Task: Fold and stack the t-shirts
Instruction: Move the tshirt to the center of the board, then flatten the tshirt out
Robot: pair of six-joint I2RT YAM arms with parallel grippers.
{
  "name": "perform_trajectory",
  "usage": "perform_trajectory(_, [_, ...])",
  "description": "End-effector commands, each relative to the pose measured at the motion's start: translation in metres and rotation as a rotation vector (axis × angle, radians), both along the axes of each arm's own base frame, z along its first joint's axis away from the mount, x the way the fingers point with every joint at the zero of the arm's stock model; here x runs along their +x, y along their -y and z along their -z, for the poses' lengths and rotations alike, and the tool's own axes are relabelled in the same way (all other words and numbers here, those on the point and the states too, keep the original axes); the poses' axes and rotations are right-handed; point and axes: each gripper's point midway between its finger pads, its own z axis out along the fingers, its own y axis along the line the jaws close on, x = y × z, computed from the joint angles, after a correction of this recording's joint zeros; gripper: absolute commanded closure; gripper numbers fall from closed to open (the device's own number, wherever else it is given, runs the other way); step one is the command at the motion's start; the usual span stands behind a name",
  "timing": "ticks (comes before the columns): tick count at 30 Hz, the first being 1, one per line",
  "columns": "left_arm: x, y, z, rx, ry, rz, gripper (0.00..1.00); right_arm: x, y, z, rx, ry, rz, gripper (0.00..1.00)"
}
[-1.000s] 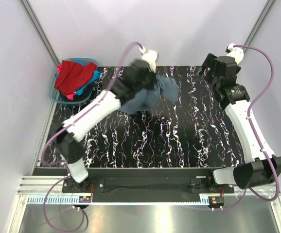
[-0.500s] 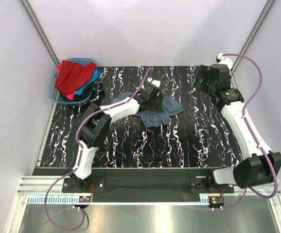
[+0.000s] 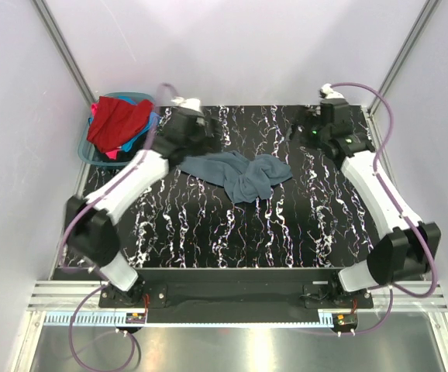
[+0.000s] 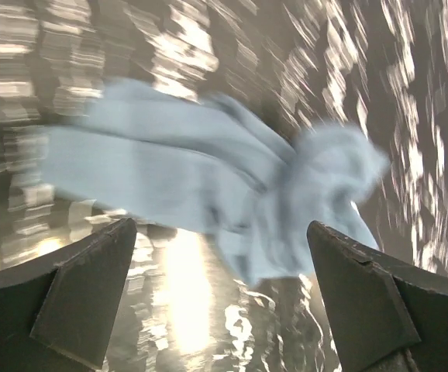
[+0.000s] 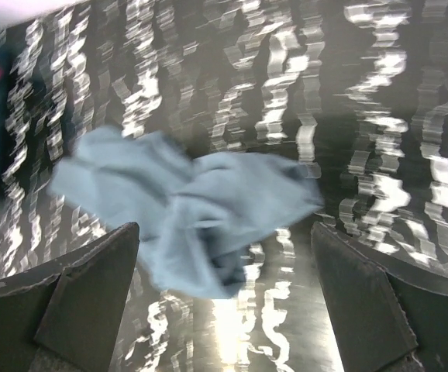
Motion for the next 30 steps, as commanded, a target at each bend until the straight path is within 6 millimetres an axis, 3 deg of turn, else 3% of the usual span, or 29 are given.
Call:
perform_trajectory(1, [-0.008, -0.041, 0.006, -0.056, -0.062, -0.123, 0.01, 0.008, -0.058, -0.011, 0.045, 0.010, -0.140, 0.00])
perform_trajectory(2, [-0.008, -0.044, 0.011, -0.052, -0.073, -0.136, 0.01, 0.011, -0.072, 0.004, 0.027, -0.025, -0.162, 0.00])
perform_trajectory(6, [-0.005, -0.048, 0.020, -0.050, -0.092, -0.172, 0.02, 0.020, -0.079, 0.021, 0.009, -0.073, -0.151, 0.00])
perform_trajectory(13, [0.000, -0.055, 0.022, -0.020, -0.089, -0.208, 0.04, 0.020, -0.057, 0.036, -0.069, -0.117, -0.049, 0.00])
perform_trajectory(16, [0.010, -0.063, 0.026, 0.009, -0.081, -0.257, 0.03, 0.024, -0.058, 0.038, -0.043, -0.133, -0.012, 0.00])
perform_trajectory(17, [0.015, -0.064, 0.036, 0.022, -0.098, -0.270, 0.03, 0.027, -0.061, 0.048, -0.039, -0.161, -0.013, 0.00])
perform_trajectory(19, [0.026, -0.060, 0.036, 0.010, -0.102, -0.276, 0.07, 0.033, -0.065, 0.053, -0.036, -0.175, -0.015, 0.00])
perform_trajectory(20, [0.030, -0.057, 0.050, 0.023, -0.128, -0.275, 0.09, 0.038, -0.066, 0.068, -0.051, -0.205, -0.011, 0.00])
perform_trajectory(22, [0.041, -0.052, 0.057, 0.020, -0.139, -0.280, 0.10, 0.045, -0.067, 0.074, -0.062, -0.214, -0.004, 0.03])
perform_trajectory(23, [0.044, -0.050, 0.074, 0.040, -0.170, -0.277, 0.13, 0.048, -0.069, 0.085, -0.070, -0.234, -0.008, 0.04])
perform_trajectory(25, [0.050, -0.047, 0.082, 0.048, -0.179, -0.274, 0.15, 0.051, -0.076, 0.089, -0.060, -0.244, -0.030, 0.10])
perform_trajectory(30, [0.067, -0.062, 0.106, 0.103, -0.196, -0.324, 0.18, 0.053, -0.101, 0.122, -0.072, -0.313, -0.117, 0.16])
